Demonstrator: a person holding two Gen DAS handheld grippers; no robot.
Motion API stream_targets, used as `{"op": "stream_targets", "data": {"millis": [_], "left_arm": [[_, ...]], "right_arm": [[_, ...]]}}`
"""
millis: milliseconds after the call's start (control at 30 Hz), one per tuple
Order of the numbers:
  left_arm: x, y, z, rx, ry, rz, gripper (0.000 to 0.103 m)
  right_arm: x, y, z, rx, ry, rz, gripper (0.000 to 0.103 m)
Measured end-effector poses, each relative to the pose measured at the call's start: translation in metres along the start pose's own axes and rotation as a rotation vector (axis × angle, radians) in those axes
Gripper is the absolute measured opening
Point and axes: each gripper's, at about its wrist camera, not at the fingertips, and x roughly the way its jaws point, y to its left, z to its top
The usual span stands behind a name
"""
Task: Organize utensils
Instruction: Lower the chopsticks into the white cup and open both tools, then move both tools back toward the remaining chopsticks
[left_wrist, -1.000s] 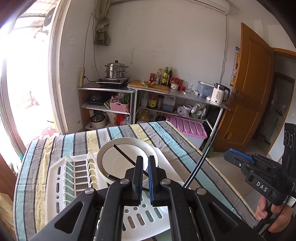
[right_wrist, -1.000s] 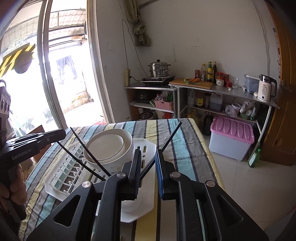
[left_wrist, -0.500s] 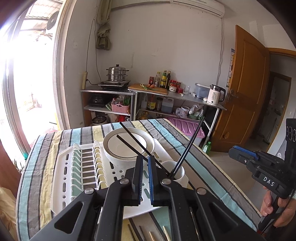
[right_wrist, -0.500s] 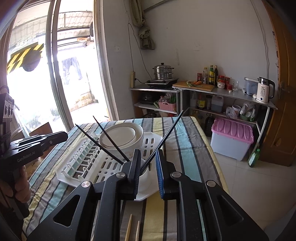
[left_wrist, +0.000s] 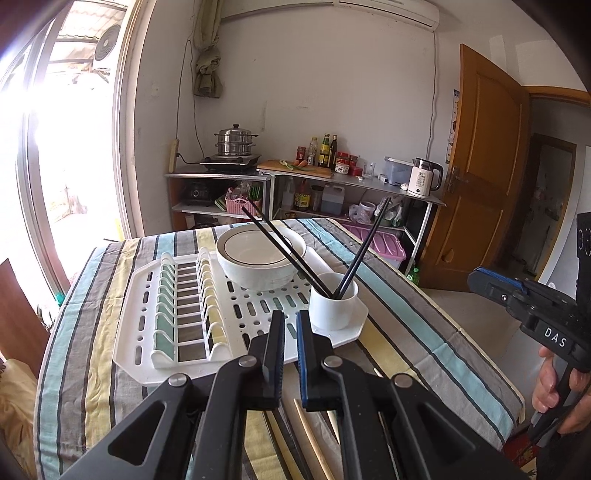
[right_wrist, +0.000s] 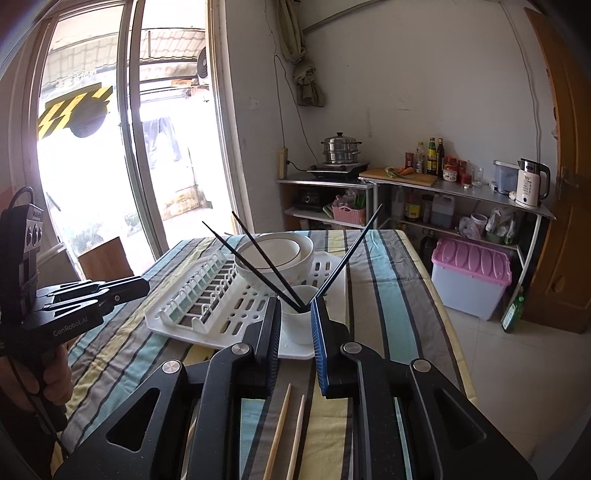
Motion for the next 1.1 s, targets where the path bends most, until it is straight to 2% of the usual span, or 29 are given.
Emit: {"op": "stream_targets", "data": {"millis": [133,400,767,1100], "left_arm": [[-0.007,-0.001,-0.022,-0.006,0.014,-0.013,0.010],[-0.005,0.004,-0.057,-0.036,0.066,0.004,0.012],[0.006,0.025,-0.098,-0.064,0.139,0.037,0.017],[0.053,0.034,-0.103,-0.083,0.261,0.034,0.018]], "right_arm": [[-0.008,0.005,-0.017,0.008,0.010,0.011,0.017],[-0.007,0.016,-0.049,0.007,0.073,0.028,0.017],[0.019,0.035,-0.084,0.002,0.150,0.039,0.017],[0.064,0.033,-0.095,0.009,0.259,0.029,0.017]]}}
